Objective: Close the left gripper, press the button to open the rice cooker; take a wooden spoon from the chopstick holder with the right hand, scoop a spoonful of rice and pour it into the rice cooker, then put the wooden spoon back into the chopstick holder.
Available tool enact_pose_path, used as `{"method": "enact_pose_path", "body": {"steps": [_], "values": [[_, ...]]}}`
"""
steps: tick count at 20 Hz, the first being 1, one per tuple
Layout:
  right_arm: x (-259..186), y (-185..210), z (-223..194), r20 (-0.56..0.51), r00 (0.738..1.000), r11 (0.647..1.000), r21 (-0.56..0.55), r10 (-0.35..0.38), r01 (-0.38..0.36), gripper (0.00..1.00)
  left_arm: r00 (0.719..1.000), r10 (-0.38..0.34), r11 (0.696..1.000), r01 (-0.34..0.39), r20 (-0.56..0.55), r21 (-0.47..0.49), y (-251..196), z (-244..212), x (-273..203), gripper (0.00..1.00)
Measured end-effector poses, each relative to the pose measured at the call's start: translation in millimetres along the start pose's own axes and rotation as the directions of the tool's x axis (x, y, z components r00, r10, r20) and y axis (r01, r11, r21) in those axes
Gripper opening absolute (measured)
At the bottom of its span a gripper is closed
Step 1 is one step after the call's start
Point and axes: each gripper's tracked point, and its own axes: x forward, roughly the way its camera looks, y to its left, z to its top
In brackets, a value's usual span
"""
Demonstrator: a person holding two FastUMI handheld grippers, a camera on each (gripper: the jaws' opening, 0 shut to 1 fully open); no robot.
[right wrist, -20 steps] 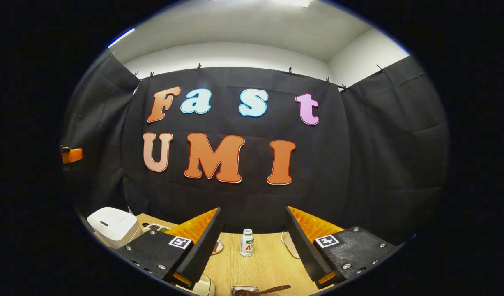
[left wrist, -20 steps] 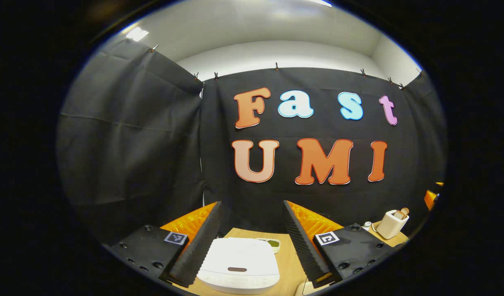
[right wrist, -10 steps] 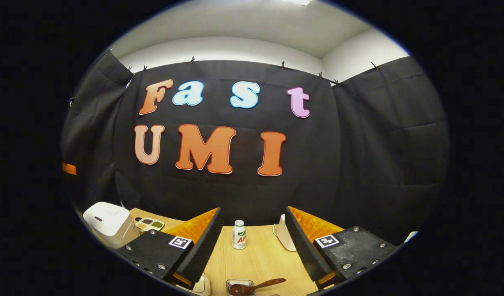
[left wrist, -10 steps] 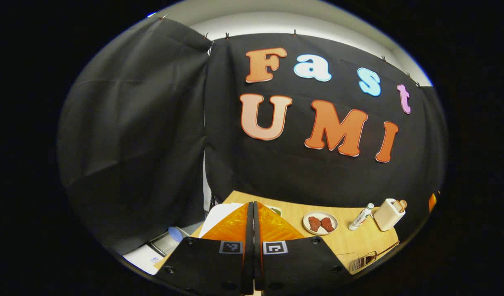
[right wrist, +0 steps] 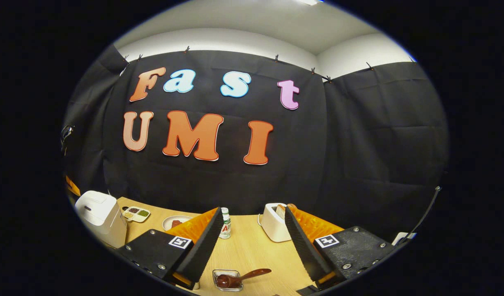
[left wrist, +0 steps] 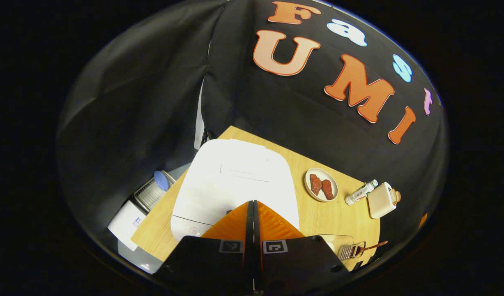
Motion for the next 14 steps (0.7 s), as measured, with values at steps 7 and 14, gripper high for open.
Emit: {"method": "enact_pose_path", "body": {"steps": [7, 14], "values": [[-3, -14, -29, -0.071, 0.996, 0.998, 0.007, -0.057, 0.057, 0.94, 0.991, 0.002, 1.000, -0.006, -0.134, -0.028, 11, -35, 39, 0.06], [0, -14, -52, -0.131, 0.990, 0.998, 0.032, -0.045, 0.049, 0.94, 0.993, 0.037, 0.997, -0.030, -0.115, 0.066, 12, -33, 35, 0.06]]}}
